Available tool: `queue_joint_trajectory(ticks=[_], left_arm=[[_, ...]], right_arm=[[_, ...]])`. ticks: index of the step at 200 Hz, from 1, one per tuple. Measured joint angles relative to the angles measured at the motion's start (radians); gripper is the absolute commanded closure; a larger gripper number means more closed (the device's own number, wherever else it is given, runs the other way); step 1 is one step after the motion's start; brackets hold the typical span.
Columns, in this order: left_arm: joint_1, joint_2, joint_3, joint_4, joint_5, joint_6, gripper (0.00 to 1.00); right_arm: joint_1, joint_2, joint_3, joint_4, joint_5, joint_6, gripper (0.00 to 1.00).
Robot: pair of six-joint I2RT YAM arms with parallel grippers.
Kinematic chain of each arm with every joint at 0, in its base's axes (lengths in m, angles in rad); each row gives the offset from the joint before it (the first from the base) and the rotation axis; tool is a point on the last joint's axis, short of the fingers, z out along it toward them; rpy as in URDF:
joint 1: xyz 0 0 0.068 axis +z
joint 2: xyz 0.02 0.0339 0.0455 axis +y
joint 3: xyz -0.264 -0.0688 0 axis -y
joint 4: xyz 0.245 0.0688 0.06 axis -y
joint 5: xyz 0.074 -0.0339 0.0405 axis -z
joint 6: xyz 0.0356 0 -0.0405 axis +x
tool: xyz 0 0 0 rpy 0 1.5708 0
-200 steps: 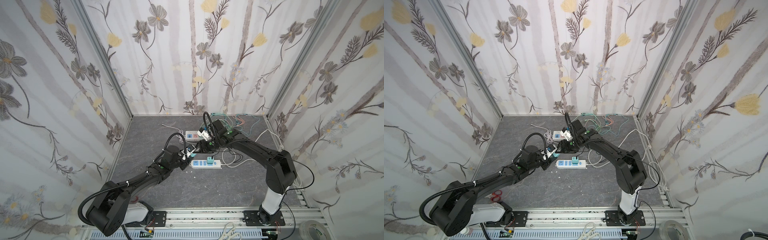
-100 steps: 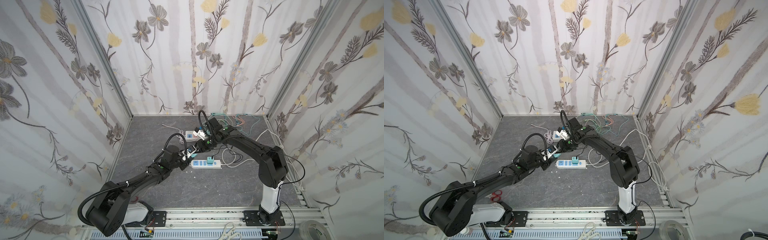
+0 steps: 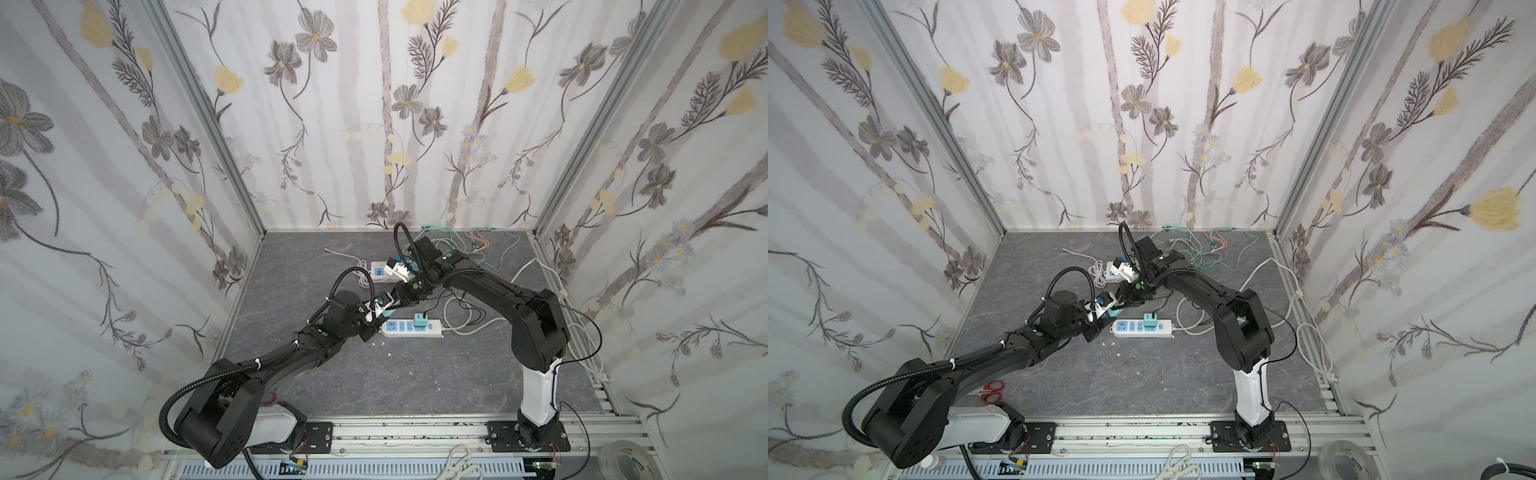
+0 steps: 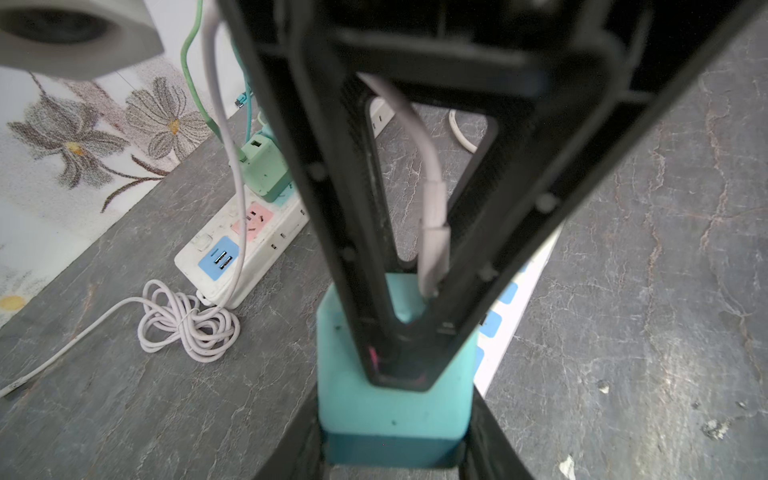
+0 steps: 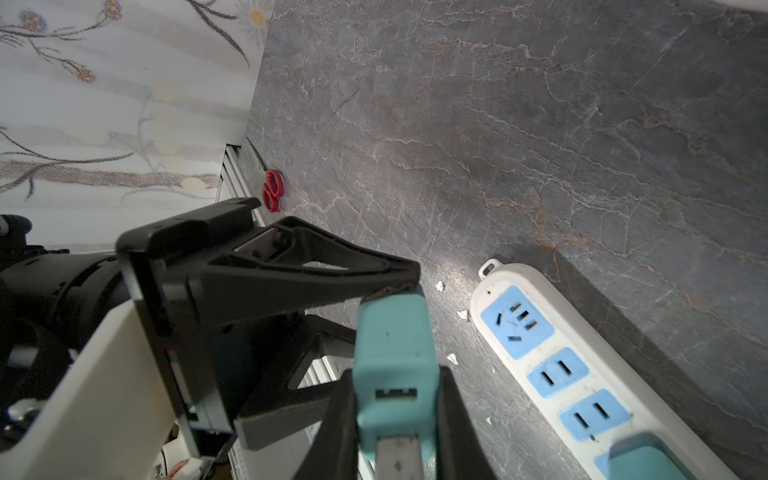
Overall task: Insert the plug
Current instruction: 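Hand the teal charger from the left gripper to the right gripper, then withdraw the left gripper and move the right gripper over the small strip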
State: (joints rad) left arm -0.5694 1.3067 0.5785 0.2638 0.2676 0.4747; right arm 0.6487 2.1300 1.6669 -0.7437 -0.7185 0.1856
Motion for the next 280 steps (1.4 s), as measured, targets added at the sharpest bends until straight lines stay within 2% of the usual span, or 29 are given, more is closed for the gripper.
queue_joint_trajectory(ticks=[18, 31, 45, 84, 93, 126, 134, 154, 179, 216, 234, 280], left_arm=[[0.000, 0.001, 0.000, 0.001, 0.002, -0.002, 1.00], [0.000, 0.001, 0.003, 0.002, 0.000, -0.006, 0.92], [0.000, 0.001, 0.008, 0.002, -0.006, -0.013, 0.73], [0.003, 0.002, 0.010, 0.025, -0.024, -0.057, 0.49], [0.005, 0.002, 0.005, 0.041, -0.035, -0.063, 0.38], [0.020, -0.004, -0.025, 0.079, -0.066, -0.109, 0.11], [0.021, -0.012, -0.034, 0.089, -0.078, -0.115, 0.00], [0.022, -0.033, -0.053, 0.114, -0.099, -0.142, 0.00], [0.029, -0.091, -0.079, 0.127, -0.183, -0.198, 0.00], [0.077, -0.125, -0.050, 0.077, -0.323, -0.371, 0.00], [0.138, -0.073, 0.048, -0.034, -0.315, -0.468, 0.00], [0.260, 0.172, 0.307, -0.230, -0.277, -0.652, 0.00]], right_arm=[[0.000, 0.002, 0.009, -0.015, 0.005, -0.005, 1.00], [0.000, 0.005, 0.021, -0.025, 0.008, -0.012, 1.00], [-0.001, 0.013, 0.040, -0.039, 0.012, -0.020, 1.00], [-0.003, 0.020, 0.076, -0.062, 0.026, -0.031, 1.00], [-0.005, 0.020, 0.081, -0.064, 0.024, -0.031, 1.00], [-0.010, 0.020, 0.106, -0.086, 0.043, -0.052, 1.00], [-0.010, 0.020, 0.113, -0.097, 0.052, -0.061, 1.00], [-0.010, 0.019, 0.128, -0.121, 0.076, -0.085, 1.00], [-0.010, 0.010, 0.141, -0.147, 0.113, -0.123, 1.00], [-0.009, -0.012, 0.145, -0.163, 0.154, -0.175, 1.00], [-0.009, -0.013, 0.145, -0.168, 0.168, -0.196, 1.00], [0.010, -0.013, 0.145, -0.191, 0.203, -0.243, 1.00]])
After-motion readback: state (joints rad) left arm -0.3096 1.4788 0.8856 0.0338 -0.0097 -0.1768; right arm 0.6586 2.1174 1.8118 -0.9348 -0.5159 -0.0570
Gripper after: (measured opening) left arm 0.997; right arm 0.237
